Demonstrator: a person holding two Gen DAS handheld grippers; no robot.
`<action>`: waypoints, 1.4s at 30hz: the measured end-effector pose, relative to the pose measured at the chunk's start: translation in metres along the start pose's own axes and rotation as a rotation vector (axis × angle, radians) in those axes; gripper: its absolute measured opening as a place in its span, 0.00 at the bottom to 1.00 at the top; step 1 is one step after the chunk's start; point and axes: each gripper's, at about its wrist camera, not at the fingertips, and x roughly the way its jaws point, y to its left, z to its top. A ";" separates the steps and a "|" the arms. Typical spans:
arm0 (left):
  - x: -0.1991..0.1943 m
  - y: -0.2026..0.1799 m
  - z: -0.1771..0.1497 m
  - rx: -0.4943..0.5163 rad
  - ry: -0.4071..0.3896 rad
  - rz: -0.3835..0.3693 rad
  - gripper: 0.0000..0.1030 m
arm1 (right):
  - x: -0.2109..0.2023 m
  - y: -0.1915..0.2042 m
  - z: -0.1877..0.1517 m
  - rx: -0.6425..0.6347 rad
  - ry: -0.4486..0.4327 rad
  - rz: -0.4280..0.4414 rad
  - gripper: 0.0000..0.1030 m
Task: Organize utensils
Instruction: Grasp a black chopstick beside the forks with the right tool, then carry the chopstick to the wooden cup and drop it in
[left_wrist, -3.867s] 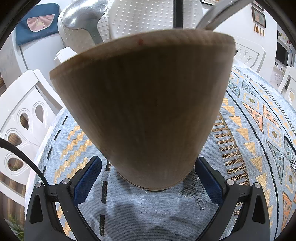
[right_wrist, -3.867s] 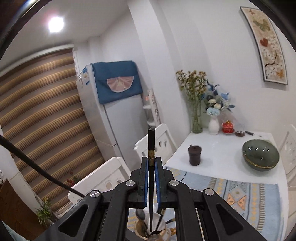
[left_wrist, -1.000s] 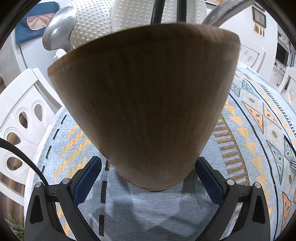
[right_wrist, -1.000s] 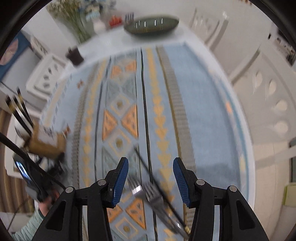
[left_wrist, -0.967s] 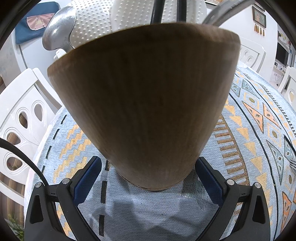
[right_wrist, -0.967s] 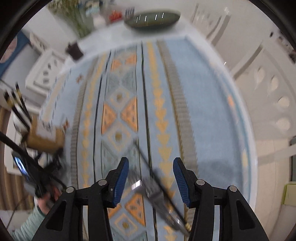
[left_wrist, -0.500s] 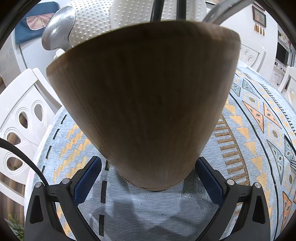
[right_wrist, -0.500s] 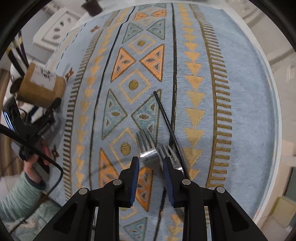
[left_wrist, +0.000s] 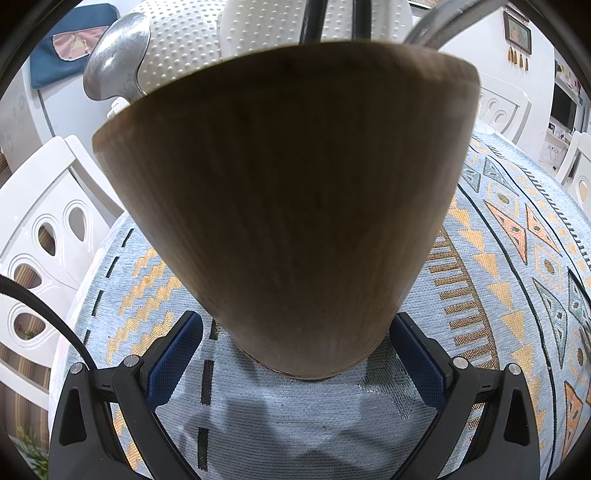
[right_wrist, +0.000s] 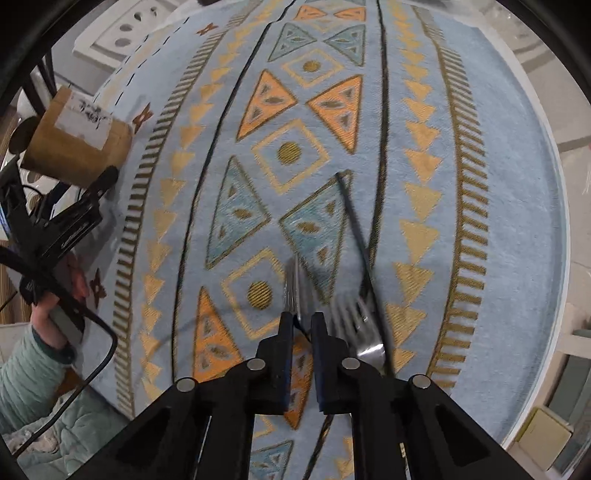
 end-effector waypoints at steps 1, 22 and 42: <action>0.000 0.001 0.000 0.000 0.000 0.000 1.00 | 0.001 0.003 -0.001 -0.011 0.003 -0.012 0.08; 0.003 0.002 -0.001 -0.001 0.004 -0.001 1.00 | -0.003 0.061 0.007 -0.046 -0.142 0.057 0.03; 0.006 0.003 -0.001 0.002 0.008 -0.002 1.00 | -0.119 0.079 0.038 -0.058 -0.537 0.392 0.03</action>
